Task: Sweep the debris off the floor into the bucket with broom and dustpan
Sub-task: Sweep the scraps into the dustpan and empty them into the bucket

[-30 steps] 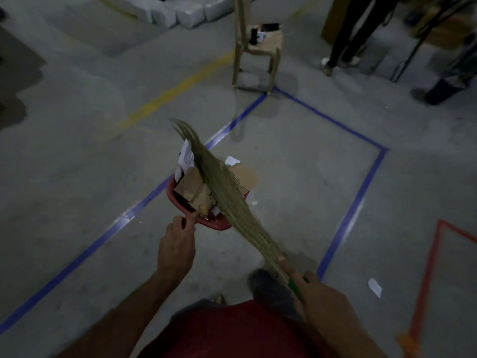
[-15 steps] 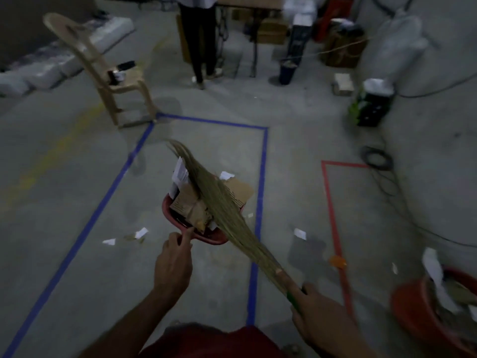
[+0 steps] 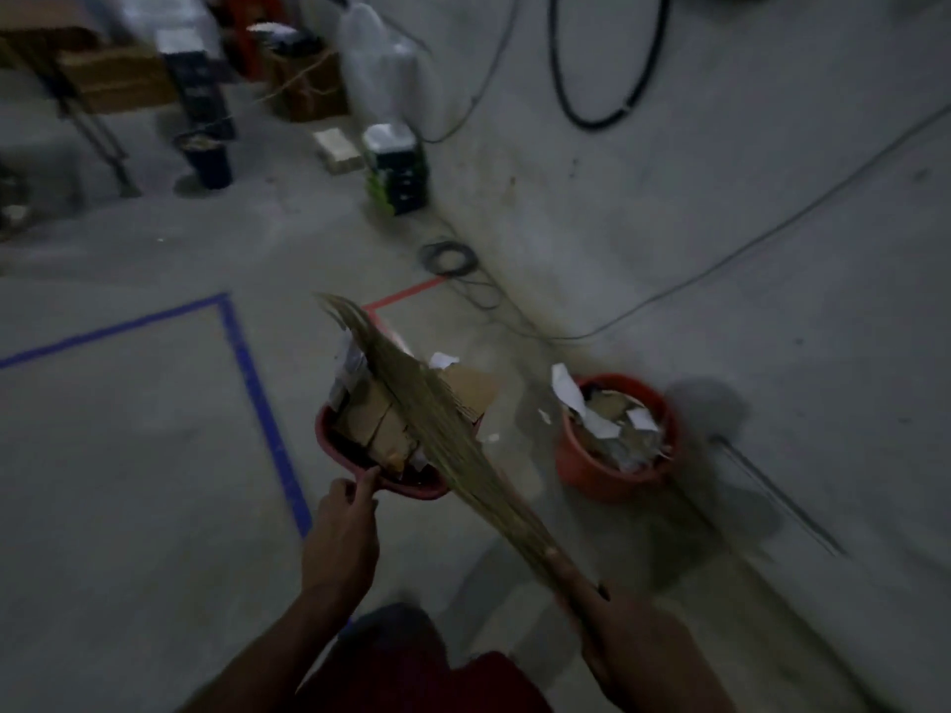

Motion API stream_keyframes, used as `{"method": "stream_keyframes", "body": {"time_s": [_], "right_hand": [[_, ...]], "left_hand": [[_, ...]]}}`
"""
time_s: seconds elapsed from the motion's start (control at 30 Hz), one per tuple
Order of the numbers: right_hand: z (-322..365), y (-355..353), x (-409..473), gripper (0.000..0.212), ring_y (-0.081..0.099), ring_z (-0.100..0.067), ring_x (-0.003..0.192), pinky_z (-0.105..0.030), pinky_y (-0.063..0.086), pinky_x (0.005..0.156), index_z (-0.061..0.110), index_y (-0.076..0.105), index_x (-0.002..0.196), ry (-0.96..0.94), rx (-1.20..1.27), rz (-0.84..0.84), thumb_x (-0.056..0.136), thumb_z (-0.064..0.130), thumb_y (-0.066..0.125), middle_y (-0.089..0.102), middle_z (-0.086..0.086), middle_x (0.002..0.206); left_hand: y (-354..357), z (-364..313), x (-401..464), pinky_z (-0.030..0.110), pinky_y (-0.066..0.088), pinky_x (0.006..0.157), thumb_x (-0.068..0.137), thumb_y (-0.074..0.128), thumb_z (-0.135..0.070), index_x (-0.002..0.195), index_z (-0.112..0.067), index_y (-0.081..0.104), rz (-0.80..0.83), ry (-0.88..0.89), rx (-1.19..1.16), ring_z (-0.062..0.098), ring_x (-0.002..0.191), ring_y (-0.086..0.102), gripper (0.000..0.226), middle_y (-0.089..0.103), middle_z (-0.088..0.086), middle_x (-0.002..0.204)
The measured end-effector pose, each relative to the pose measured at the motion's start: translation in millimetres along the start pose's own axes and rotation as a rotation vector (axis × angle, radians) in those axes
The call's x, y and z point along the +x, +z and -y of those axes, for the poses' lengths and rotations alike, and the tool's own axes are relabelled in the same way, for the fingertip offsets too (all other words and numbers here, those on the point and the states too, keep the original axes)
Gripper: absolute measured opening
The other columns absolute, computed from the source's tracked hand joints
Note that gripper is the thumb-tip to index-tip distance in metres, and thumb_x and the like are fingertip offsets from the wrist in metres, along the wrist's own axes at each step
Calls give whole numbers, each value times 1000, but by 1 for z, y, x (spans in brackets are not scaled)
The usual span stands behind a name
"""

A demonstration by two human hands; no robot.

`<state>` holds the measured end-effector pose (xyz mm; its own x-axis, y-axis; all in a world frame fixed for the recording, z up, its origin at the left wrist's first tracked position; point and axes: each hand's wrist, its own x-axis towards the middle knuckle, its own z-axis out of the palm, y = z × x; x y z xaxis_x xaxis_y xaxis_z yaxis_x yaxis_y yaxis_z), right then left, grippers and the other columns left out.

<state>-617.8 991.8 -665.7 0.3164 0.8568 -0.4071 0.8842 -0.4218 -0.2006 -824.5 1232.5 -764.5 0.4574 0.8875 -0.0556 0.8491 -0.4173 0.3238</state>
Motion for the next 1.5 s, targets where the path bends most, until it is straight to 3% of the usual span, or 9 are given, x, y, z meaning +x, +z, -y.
{"method": "stream_keyframes", "body": {"time_s": [0.1, 0.23, 0.37, 0.67, 0.8, 1.03, 1.17, 1.33, 1.5], "right_hand": [[-40, 13, -12, 88, 63, -21, 77, -32, 39, 54, 60, -18, 145, 98, -39, -148, 88, 42, 47, 51, 2, 111], [-71, -2, -12, 86, 22, -12, 38, -22, -10, 39, 47, 31, 151, 280, 72, -71, 68, 48, 57, 40, 9, 67], [-105, -11, -6, 102, 11, -12, 45, -21, -7, 42, 41, 33, 149, 334, 68, -148, 54, 40, 69, 22, 9, 69], [-150, -26, 45, 88, 34, -21, 37, -23, 15, 36, 46, 42, 145, 545, 218, -116, 60, 35, 62, 38, 5, 61], [-159, -35, 61, 67, 19, -12, 40, -18, -7, 44, 41, 58, 136, 557, 188, -154, 69, 40, 56, 46, 5, 63], [-197, -35, 80, 86, 52, -23, 42, -28, 26, 29, 41, 60, 134, 614, 177, -64, 53, 34, 87, 52, 4, 65], [-231, -30, 88, 72, 60, -23, 49, -27, 46, 38, 44, 47, 141, 594, 171, -20, 72, 36, 65, 56, 2, 64], [-282, -38, 96, 63, 54, -22, 44, -29, 34, 33, 42, 44, 140, 500, 232, 39, 78, 37, 50, 51, 2, 60], [-368, -38, 107, 83, 45, -19, 35, -27, 26, 30, 42, 49, 137, 461, 159, -44, 61, 40, 83, 50, 2, 59]], "left_hand": [[22, -47, 34, 33, 40, 47, 94, 62, -14, 136, -27, 44, 42, 143, 4, 22, 74, 46, 48, 50, 7, 101], [48, -106, 73, 34, 41, 46, 84, 68, -7, 134, -26, 49, 103, 299, 13, 23, 72, 46, 57, 46, 4, 96], [73, -154, 115, 34, 42, 50, 80, 64, -3, 136, -26, 49, 156, 437, 9, 24, 78, 50, 63, 48, 4, 100], [98, -226, 211, 32, 42, 51, 79, 70, -6, 138, -33, 44, 252, 591, 58, 18, 74, 43, 70, 41, -2, 96], [114, -243, 241, 32, 38, 49, 78, 70, -2, 136, -29, 50, 273, 632, 110, 20, 73, 44, 67, 44, 1, 94], [140, -271, 265, 30, 30, 48, 78, 71, -2, 130, -27, 54, 334, 651, 202, 20, 71, 46, 60, 49, 4, 95], [158, -291, 274, 34, 44, 46, 79, 65, 2, 128, -24, 53, 368, 638, 224, 24, 71, 49, 57, 50, 7, 97], [182, -333, 278, 32, 34, 43, 65, 69, 9, 124, -18, 58, 365, 641, 285, 31, 68, 52, 65, 53, 14, 94], [226, -372, 281, 33, 41, 43, 62, 74, 6, 118, -13, 60, 365, 603, 357, 34, 68, 53, 60, 55, 18, 94]]}}
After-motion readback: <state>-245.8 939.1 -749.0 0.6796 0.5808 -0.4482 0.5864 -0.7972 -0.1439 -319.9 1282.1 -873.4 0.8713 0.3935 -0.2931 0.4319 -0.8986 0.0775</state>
